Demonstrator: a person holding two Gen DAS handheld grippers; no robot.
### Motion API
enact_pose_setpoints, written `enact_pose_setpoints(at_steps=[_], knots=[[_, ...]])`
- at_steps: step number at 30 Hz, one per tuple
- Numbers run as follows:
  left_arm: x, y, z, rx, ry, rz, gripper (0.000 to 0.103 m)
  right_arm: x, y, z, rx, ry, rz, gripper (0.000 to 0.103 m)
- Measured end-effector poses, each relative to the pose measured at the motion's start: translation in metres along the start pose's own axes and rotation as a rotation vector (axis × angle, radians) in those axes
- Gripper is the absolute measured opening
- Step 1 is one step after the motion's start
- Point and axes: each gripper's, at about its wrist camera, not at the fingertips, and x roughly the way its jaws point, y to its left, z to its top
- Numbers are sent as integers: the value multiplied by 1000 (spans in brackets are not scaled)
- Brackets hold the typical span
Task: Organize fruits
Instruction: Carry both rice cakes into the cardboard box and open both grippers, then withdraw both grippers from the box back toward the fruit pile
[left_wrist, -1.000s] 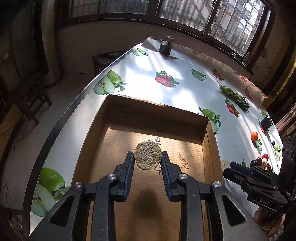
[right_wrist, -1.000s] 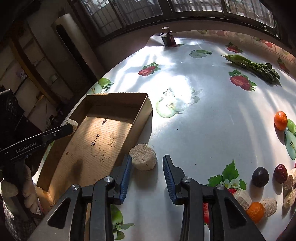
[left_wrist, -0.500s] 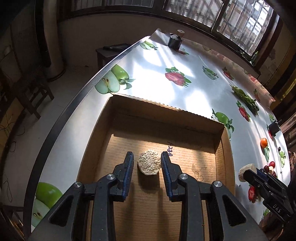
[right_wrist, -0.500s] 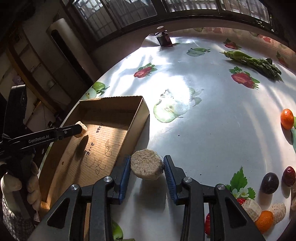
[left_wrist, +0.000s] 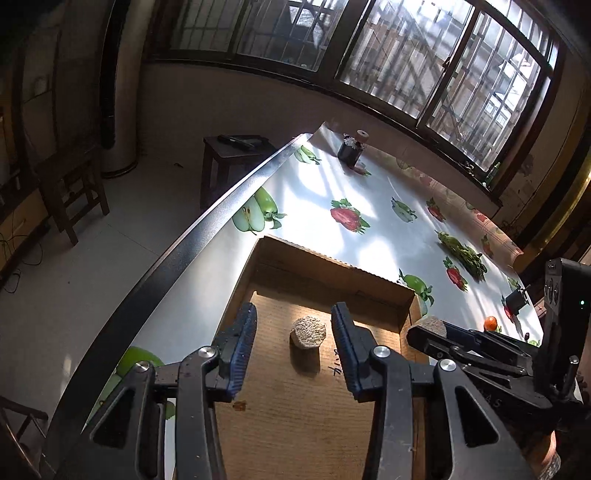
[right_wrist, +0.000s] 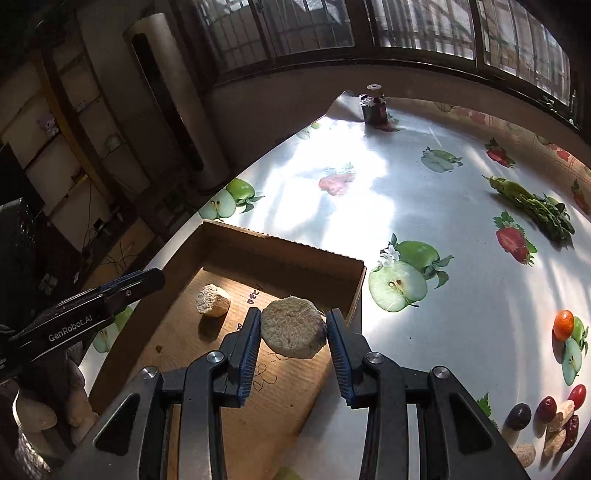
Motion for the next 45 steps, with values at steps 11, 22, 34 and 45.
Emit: enact_pose_setpoints(at_steps=[11,22,34,45], knots=[[-54,16,-25,-8,-79,27,62,44,20,1,-82,93,-77,40],[-67,21,-52,-57,-49,9,62,-32,6,-21,11,-47,-41,44],[-71,-65,-98,104,20,-68,62,-156,-85,-143,250,-154,-110,57],[-82,-141,-137,195,96,-119,62,-257,-167,-202,354,-287,-231,65]])
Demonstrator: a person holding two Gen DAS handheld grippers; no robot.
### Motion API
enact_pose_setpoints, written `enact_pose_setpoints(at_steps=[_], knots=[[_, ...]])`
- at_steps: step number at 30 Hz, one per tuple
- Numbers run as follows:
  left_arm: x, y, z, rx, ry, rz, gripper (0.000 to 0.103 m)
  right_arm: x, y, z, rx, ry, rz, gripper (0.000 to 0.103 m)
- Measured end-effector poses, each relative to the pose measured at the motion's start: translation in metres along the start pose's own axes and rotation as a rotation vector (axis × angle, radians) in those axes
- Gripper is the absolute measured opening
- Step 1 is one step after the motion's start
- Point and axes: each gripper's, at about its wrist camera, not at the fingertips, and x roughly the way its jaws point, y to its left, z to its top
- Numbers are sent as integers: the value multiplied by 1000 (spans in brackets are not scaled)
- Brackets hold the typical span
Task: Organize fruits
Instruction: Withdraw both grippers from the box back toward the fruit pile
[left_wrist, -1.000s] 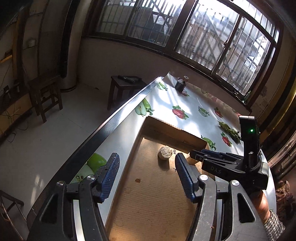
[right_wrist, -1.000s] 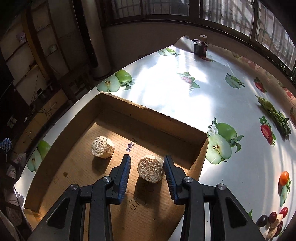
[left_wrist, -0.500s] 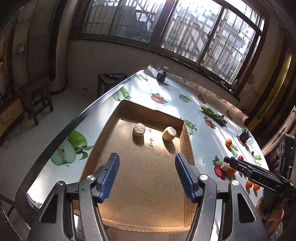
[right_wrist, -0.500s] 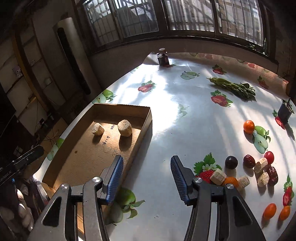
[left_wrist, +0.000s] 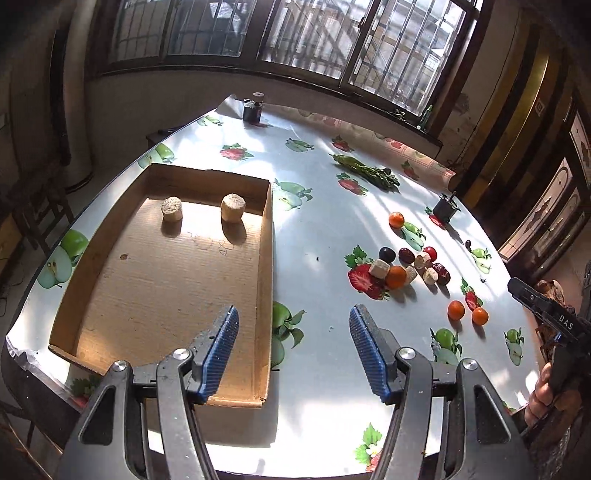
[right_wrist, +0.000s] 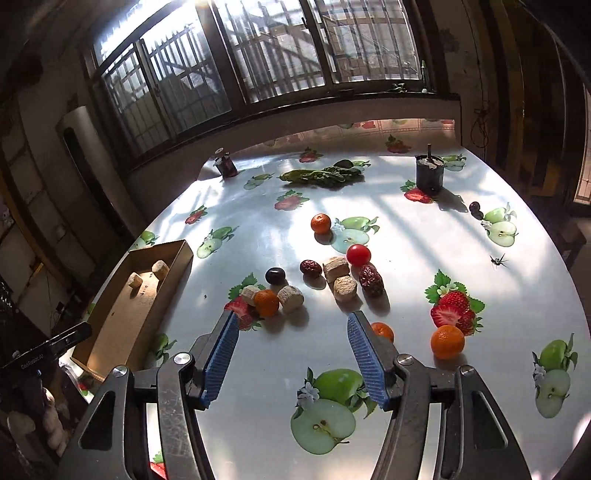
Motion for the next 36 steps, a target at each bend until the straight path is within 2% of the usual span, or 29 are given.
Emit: enact_pose_setpoints(at_steps=[4,6,11,16,21,24,25,27,29,32,36], knots=[[-8,-24,-5,35,-22,-11,63,-23,-36,6,43,-54,-35,66],[-8,-32,-6,49,-33,-6,73,-28,-52,3,64,-72,-55,66],[10,-49,2,94,4,23,74,-18,-90,-1,148,-51,-60,66],[31,-62,8,110,15,37,74,2,-108,0,197,-33,-39,66],[69,-96,3,174,69,-1,74,34,-124,-8,229,12,-35,66],[94,-130,1,248,101,-69,74,51,-128,-13,216,35,-55,65],[102,-141,2,273,106,-95,72,55,-128,-14,206,45,-61,65],[117,-158,4,317,104,-99,55,60,-127,-17,186,57,-77,65],[132,-167,8,323,121,-104,47,63,-126,-18,167,67,-93,58],[150,-172,15,310,160,-126,45,69,-128,-20,163,87,-100,58],[157,-198,8,399,166,-169,45,72,-132,-23,190,109,-86,58]])
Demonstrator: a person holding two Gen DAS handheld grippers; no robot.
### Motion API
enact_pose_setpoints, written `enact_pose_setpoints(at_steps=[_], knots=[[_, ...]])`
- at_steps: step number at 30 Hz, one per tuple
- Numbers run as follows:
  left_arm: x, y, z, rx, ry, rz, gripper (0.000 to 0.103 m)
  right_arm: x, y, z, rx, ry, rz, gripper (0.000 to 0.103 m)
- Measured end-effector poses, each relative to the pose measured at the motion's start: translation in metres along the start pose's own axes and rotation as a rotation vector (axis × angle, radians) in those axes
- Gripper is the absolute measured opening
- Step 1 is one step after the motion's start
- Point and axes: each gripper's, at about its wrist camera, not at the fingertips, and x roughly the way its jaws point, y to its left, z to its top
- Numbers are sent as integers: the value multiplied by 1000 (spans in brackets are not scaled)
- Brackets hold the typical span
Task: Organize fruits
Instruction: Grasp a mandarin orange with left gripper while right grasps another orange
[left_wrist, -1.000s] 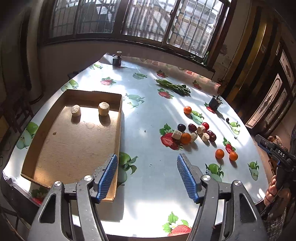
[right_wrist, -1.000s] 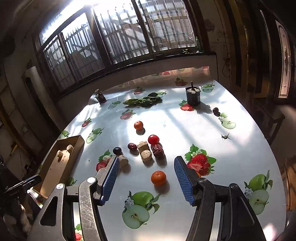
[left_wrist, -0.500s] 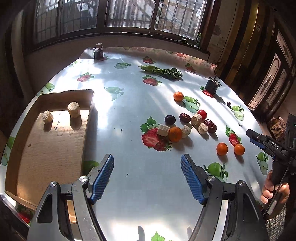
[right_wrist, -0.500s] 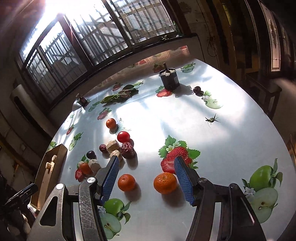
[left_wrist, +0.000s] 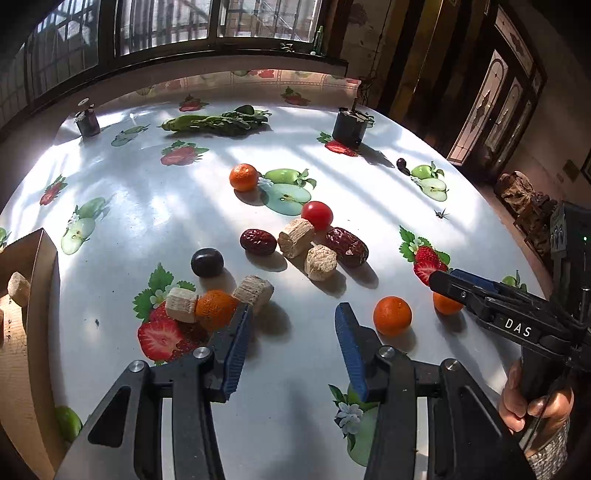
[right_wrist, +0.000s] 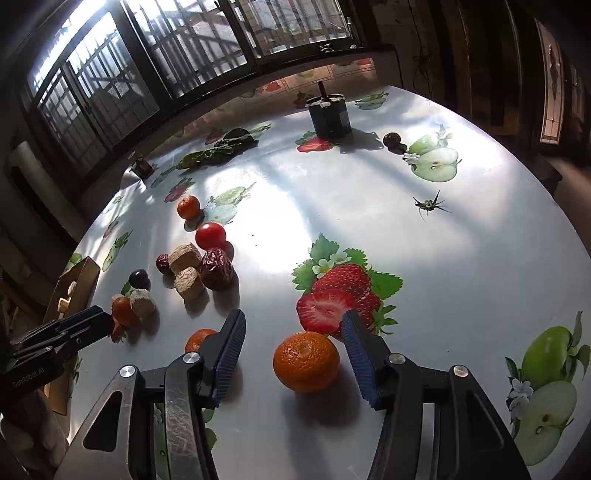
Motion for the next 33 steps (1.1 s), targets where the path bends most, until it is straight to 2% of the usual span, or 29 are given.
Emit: enact_pose_setpoints(at_steps=[4,6,7,10,12,20,28,30,33], knots=[[17,-32,-4,129,9,-26,45,1,2,-2,-16,5,-25,58],[27,-40,-6,154,22,-53,45,5,6,-4,-35,19,-45,54],[30,-41,-6,154,29,-70,45,7,6,-5,-42,29,-51,46],[33,-45,-4,149,18,-115,45,8,9,-6,-65,32,-81,43],[36,-50,-2,147,24,-145,45,9,7,-6,-61,33,-91,37],[48,-66,2,149,48,-216,45,1,-14,-3,28,20,-102,37],[65,-84,-1,156,80,-253,45,-3,-28,-1,98,21,-39,38],[65,-89,-3,174,74,-235,28,-4,-34,-2,127,21,-8,38],[59,-89,-6,168,75,-224,28,-5,-35,-2,143,17,7,37]])
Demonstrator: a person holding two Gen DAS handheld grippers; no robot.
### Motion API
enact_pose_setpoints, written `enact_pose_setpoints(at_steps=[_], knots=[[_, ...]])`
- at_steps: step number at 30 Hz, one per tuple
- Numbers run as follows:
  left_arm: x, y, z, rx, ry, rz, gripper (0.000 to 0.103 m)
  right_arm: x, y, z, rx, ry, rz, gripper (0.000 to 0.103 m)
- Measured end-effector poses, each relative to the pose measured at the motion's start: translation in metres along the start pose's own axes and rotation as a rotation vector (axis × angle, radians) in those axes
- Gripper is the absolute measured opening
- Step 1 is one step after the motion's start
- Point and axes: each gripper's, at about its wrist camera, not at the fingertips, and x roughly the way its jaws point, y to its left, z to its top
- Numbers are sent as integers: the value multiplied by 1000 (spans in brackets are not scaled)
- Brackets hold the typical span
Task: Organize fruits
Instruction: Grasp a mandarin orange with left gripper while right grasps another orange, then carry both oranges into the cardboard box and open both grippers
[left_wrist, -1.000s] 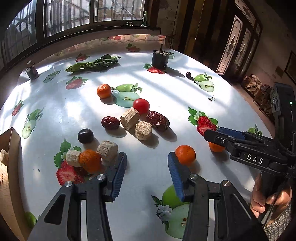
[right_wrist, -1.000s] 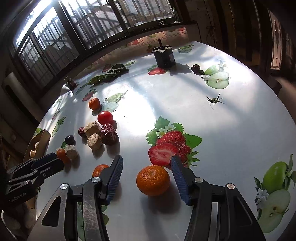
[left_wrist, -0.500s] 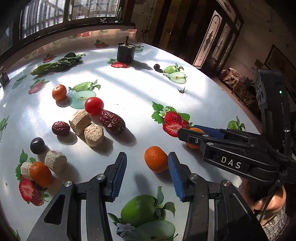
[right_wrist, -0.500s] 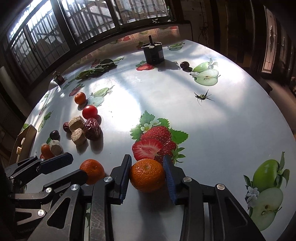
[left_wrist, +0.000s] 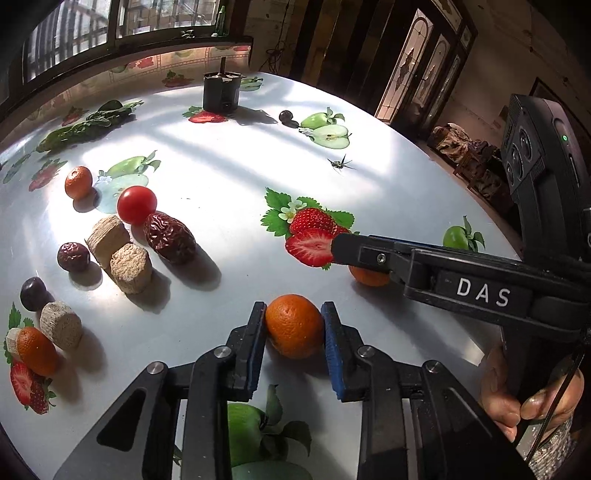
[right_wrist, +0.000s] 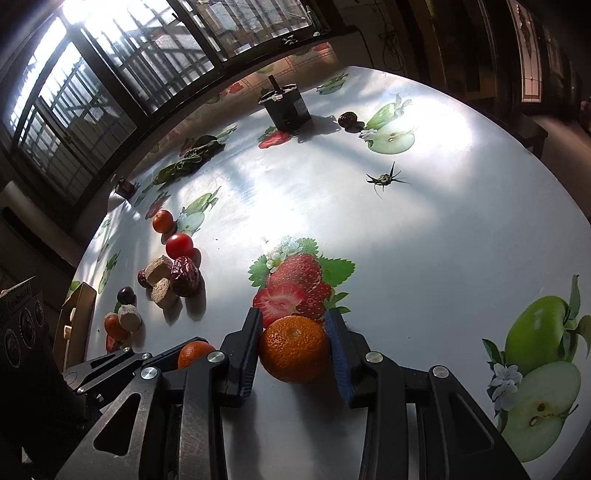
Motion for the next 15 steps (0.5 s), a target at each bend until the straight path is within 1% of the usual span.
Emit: enact_pose_setpoints(at_steps=[4,7,10,13,15], knots=[[-28,9,-8,-38,-33,17,28,1,2,0,-2,-4,9,37],[-66,24,-16,-71,-89,46,28,2,3,0,8,-8,43,37],[-107,45,-29,-114,-141,70,28,-6,9,1,5,-30,101,37],[-150,71,-46,-153,-188,111,28,-24,31,0,-25,-48,137,37],[-179,93,-58,-186,-216,148,28,-39,58,-1,-76,-63,155,37]])
